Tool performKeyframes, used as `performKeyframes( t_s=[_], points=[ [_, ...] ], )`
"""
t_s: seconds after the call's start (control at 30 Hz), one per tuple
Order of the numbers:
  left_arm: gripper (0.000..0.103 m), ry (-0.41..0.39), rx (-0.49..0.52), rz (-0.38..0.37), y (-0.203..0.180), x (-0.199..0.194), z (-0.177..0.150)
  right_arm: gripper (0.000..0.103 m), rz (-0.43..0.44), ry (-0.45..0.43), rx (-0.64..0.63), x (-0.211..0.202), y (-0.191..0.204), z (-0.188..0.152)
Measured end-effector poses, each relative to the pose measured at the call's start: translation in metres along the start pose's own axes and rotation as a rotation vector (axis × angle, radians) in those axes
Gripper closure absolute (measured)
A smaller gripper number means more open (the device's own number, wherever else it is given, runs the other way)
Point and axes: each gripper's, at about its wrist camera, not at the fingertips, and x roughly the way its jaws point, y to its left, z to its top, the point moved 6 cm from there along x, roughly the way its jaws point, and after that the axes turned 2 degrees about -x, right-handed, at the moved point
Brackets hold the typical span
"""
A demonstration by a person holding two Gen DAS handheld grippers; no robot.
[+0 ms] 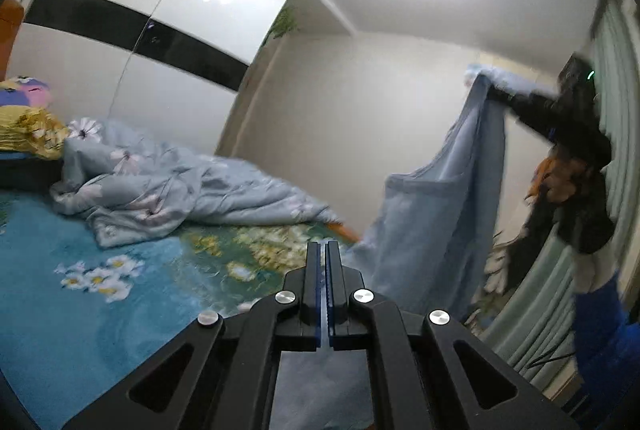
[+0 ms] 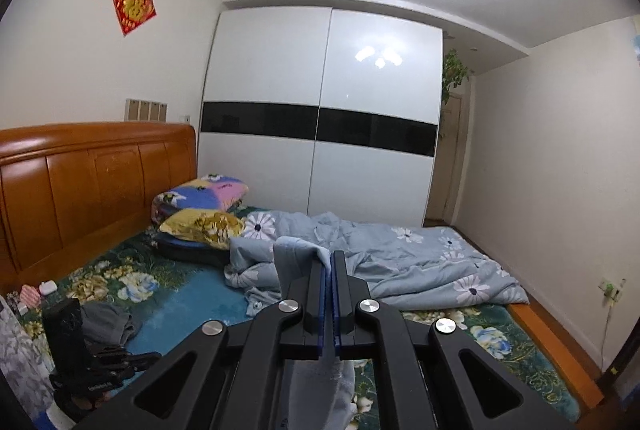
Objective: Fold clothes
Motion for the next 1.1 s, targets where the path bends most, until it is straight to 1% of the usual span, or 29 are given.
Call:
performKeyframes(
  t_s=[0.03,0.07,0.13,0.2,0.27,0.4,0.43,0.5,0.6,0.67,0.73,0.77,0.83,0.9,0.97,1.0,1.1],
  points=[
    [0.087,0.024,-0.012,0.002,0.003,0.009,-0.007,0.100,0.006,0.007,0.002,0.001,0.001,-0.001],
    [0.062,0.049,-0.037,-0.011,0.007,0.017,-0.014,0.100,0.014,0.014,0.006,0.001,0.002,-0.002],
    [0.039,0.084,-0.121,-0.056,0.022,0.032,-0.029,0.100,0.023,0.020,0.014,0.001,0.002,-0.005],
    [0.038,0.108,-0.198,-0.101,0.036,0.049,-0.041,0.100,0.021,0.029,0.012,0.001,0.002,-0.008],
    [0.034,0.140,-0.282,-0.147,0.053,0.069,-0.055,0.100,0.014,0.036,0.006,0.001,-0.002,-0.009],
    [0.029,0.191,-0.384,-0.232,0.071,0.097,-0.078,0.100,0.019,0.043,0.020,0.001,-0.011,-0.010],
    [0.029,0.212,-0.423,-0.264,0.076,0.108,-0.084,0.100,0.025,0.042,0.027,0.001,-0.013,-0.010],
    [0.029,0.251,-0.506,-0.339,0.080,0.124,-0.096,0.100,0.018,0.042,0.020,0.001,-0.019,-0.009],
    [0.028,0.317,-0.642,-0.519,0.081,0.146,-0.113,0.100,0.005,0.047,0.015,0.005,-0.025,-0.010],
    [0.025,0.374,-0.714,-0.619,0.080,0.162,-0.124,0.100,-0.010,0.053,0.005,0.008,-0.028,-0.011],
    [0.024,0.434,-0.779,-0.717,0.077,0.176,-0.134,0.100,-0.018,0.060,-0.005,0.012,-0.030,-0.012],
    [0.024,0.453,-0.797,-0.756,0.074,0.177,-0.137,0.100,-0.022,0.064,-0.008,0.014,-0.031,-0.012],
    [0.024,0.462,-0.827,-0.838,0.069,0.178,-0.139,0.100,-0.026,0.071,-0.013,0.019,-0.033,-0.014],
    [0.024,0.445,-0.850,-0.905,0.067,0.176,-0.137,0.100,-0.027,0.080,-0.015,0.026,-0.034,-0.016],
    [0.024,0.425,-0.861,-0.952,0.065,0.173,-0.133,0.100,-0.027,0.090,-0.014,0.033,-0.035,-0.020],
    [0.024,0.417,-0.854,-0.961,0.063,0.170,-0.131,0.100,-0.025,0.094,-0.011,0.036,-0.035,-0.021],
    [0.025,0.388,-0.788,-0.943,0.056,0.158,-0.121,0.100,-0.019,0.101,-0.002,0.044,-0.036,-0.025]
  ],
)
